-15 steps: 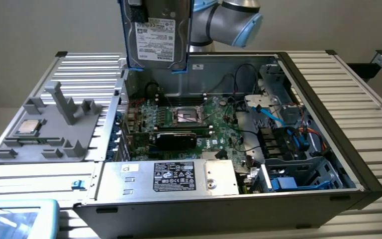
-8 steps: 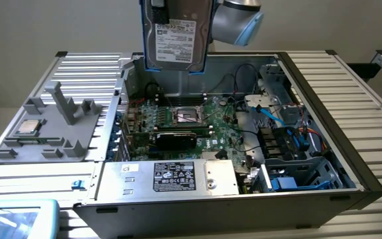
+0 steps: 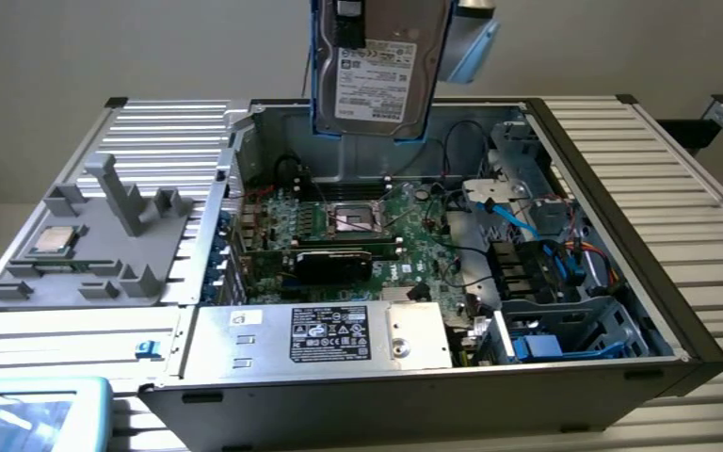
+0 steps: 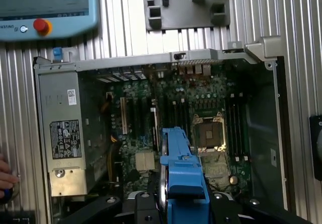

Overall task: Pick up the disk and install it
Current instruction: 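Pick up the disk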

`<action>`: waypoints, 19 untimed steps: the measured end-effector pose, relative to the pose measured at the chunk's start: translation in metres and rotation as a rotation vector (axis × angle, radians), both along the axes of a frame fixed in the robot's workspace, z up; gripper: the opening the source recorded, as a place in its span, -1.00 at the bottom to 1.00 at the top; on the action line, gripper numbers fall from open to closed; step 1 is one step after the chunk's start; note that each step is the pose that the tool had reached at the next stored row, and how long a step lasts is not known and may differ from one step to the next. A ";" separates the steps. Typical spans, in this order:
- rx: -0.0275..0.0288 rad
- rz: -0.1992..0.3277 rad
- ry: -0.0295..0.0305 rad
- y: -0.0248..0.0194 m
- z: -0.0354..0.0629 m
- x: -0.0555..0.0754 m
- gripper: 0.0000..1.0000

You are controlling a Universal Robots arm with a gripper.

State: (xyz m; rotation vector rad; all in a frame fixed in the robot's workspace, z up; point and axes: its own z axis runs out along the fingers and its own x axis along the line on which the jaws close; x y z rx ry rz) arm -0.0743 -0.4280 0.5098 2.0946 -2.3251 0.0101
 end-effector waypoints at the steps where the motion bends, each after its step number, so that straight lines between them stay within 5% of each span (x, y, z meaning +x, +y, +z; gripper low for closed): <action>1: 0.0001 0.000 0.0000 -0.0024 0.0000 0.004 -0.25; 11: 0.0011 0.000 0.0000 -0.0324 0.0000 0.032 -0.25; 19: 0.0012 0.000 0.0002 -0.0519 0.0000 0.061 -0.25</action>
